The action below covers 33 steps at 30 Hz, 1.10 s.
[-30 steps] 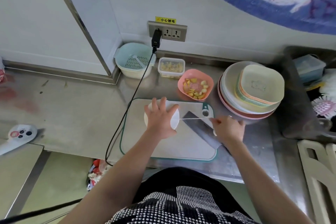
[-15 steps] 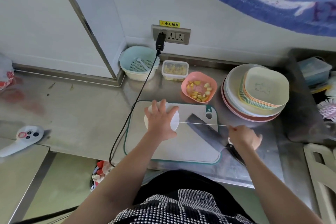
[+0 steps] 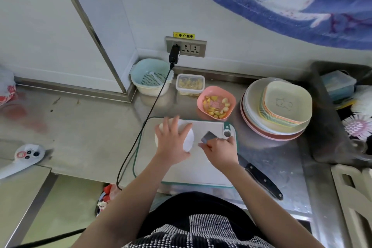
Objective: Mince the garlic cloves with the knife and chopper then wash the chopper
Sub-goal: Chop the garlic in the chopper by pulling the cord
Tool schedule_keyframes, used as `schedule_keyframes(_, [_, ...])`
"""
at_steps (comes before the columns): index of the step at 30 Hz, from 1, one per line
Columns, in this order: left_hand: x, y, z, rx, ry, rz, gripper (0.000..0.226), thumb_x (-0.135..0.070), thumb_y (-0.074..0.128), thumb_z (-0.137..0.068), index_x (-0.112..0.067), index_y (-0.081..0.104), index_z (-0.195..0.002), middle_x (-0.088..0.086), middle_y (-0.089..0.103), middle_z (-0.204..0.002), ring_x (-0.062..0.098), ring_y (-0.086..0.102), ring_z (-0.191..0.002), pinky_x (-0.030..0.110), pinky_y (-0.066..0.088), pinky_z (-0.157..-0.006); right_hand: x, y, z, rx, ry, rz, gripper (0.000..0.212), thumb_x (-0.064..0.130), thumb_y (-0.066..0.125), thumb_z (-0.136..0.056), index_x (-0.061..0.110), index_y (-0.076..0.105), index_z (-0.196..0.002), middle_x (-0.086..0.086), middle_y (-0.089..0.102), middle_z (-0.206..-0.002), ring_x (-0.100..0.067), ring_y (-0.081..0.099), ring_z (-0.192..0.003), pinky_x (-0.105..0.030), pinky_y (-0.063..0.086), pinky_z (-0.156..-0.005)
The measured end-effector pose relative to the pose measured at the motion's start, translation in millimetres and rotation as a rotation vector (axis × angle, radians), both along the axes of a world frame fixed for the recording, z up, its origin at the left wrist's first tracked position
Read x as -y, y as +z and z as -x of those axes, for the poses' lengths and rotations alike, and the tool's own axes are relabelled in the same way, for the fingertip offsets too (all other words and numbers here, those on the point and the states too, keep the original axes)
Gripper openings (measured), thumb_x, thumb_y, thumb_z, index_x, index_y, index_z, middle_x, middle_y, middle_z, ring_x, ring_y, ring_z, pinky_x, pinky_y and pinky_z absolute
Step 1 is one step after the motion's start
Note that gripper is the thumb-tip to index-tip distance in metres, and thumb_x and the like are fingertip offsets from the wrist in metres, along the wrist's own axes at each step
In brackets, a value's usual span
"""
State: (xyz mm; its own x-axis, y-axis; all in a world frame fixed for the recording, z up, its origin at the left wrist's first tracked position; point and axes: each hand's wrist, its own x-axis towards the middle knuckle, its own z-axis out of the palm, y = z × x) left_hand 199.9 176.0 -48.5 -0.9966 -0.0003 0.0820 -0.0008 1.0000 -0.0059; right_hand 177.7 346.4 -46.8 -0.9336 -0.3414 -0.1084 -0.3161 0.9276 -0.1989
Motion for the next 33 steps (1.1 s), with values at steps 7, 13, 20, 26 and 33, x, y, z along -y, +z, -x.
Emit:
schedule_keyframes(7, [-5,-4,-3,0.092,0.066,-0.064,0.098,-0.048,0.079,-0.032,-0.034,0.046,-0.123,0.013,0.035,-0.135,0.042,0.033,-0.121,0.057,0.037,-0.083,6,5,1,0.014,0.021,0.011,0.047,0.048,0.039,-0.098,0.016,0.062,-0.07,-0.006,0.067,-0.076,-0.03,0.06,-0.076,-0.038,0.028,-0.094])
schedule_keyframes(13, [-9,-9,-1,0.136,-0.003,-0.003,0.1,-0.049,0.079,-0.032,-0.035,0.04,-0.123,0.013,0.031,-0.136,0.042,0.031,-0.121,0.057,0.034,-0.086,-8,3,1,0.088,-0.048,-0.097,0.047,0.047,0.033,-0.099,0.021,0.067,-0.08,-0.001,0.07,-0.084,-0.024,0.059,-0.079,-0.037,0.026,-0.087])
schedule_keyframes(20, [-13,-5,7,0.186,0.016,0.046,0.097,-0.047,0.077,-0.038,-0.039,0.031,-0.124,0.008,0.021,-0.136,0.041,0.023,-0.123,0.055,0.031,-0.09,-129,2,20,0.167,-0.806,-0.143,0.057,0.048,0.033,-0.097,0.016,0.069,-0.066,0.001,0.06,-0.063,-0.02,0.056,-0.074,-0.035,0.031,-0.094])
schedule_keyframes(26, [-15,-4,11,0.209,-0.01,0.102,0.093,-0.049,0.072,-0.054,-0.04,0.023,-0.132,0.008,0.008,-0.141,0.043,0.014,-0.128,0.055,0.026,-0.097,-85,8,20,0.128,-0.401,-0.202,0.047,0.043,0.032,-0.097,0.023,0.064,-0.07,0.003,0.069,-0.077,-0.018,0.055,-0.073,-0.035,0.028,-0.086])
schedule_keyframes(33, [-15,1,10,0.25,-0.018,0.095,0.09,-0.05,0.068,-0.062,-0.042,0.02,-0.137,0.007,0.004,-0.146,0.042,0.009,-0.133,0.055,0.021,-0.101,-31,9,11,0.055,-0.096,-0.226,0.048,0.041,0.033,-0.099,0.02,0.068,-0.075,0.0,0.07,-0.078,-0.021,0.052,-0.066,-0.034,0.025,-0.081])
